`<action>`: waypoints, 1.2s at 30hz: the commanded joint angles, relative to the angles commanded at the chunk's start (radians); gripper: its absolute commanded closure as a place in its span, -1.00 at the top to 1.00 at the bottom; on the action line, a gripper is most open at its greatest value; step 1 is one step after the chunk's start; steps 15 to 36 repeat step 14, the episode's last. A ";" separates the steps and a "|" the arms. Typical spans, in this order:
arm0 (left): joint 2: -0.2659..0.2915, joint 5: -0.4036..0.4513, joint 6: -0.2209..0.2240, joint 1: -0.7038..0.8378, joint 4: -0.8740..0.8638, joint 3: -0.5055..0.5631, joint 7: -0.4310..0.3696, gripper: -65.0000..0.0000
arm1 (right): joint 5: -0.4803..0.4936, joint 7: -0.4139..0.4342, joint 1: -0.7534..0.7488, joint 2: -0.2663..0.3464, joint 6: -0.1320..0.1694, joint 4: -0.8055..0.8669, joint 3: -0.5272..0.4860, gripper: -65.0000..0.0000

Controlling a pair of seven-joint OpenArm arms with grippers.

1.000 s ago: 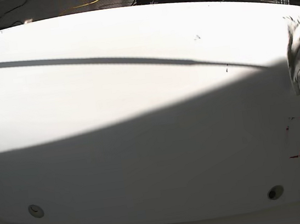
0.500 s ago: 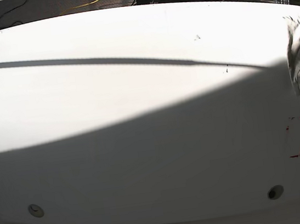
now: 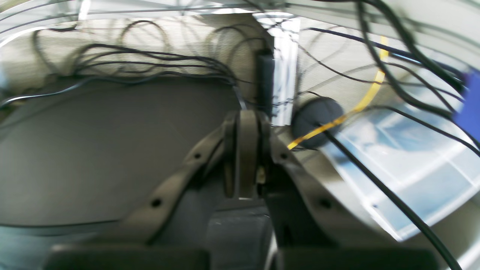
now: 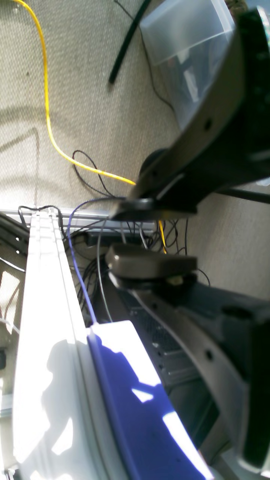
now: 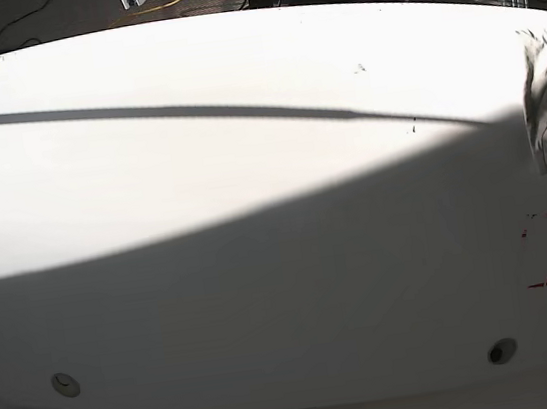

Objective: Layout the t-shirt on the table in an organized manner, then fold the t-shirt properly

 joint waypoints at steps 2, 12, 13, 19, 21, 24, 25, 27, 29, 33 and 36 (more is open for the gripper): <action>0.000 0.002 0.000 -0.018 -0.020 0.000 0.000 -1.00 | 0.000 0.000 0.031 0.000 -0.011 -0.046 0.000 -0.58; 0.000 0.000 0.000 -0.063 -0.054 0.000 0.041 -1.00 | 0.002 0.000 0.078 0.000 -0.057 -0.100 0.000 -0.58; 0.000 0.000 0.000 -0.063 -0.054 0.000 0.041 -1.00 | 0.002 0.000 0.078 -0.002 -0.058 -0.100 0.000 -0.58; 0.000 0.000 0.000 -0.063 -0.054 0.000 0.041 -1.00 | 0.002 0.000 0.078 -0.002 -0.058 -0.100 0.000 -0.58; 0.000 0.000 0.000 -0.063 -0.054 0.000 0.041 -1.00 | 0.002 0.000 0.078 -0.002 -0.058 -0.100 0.000 -0.58; 0.000 0.000 0.000 -0.063 -0.054 0.000 0.041 -1.00 | 0.002 0.000 0.078 -0.002 -0.058 -0.100 0.000 -0.58; 0.000 0.000 0.000 -0.063 -0.054 0.000 0.041 -1.00 | 0.002 0.000 0.078 -0.002 -0.058 -0.100 0.000 -0.58; 0.000 0.000 0.000 -0.063 -0.054 0.000 0.041 -1.00 | 0.002 0.000 0.078 -0.002 -0.058 -0.100 0.000 -0.58; 0.000 0.000 0.000 -0.063 -0.054 0.000 0.041 -1.00 | 0.002 0.000 0.078 -0.002 -0.058 -0.100 0.000 -0.58; 0.000 0.000 0.000 -0.063 -0.054 0.000 0.041 -1.00 | 0.002 0.000 0.078 -0.002 -0.058 -0.100 0.000 -0.58; 0.000 0.000 0.000 -0.063 -0.054 0.000 0.041 -1.00 | 0.002 0.000 0.078 -0.002 -0.058 -0.100 0.000 -0.58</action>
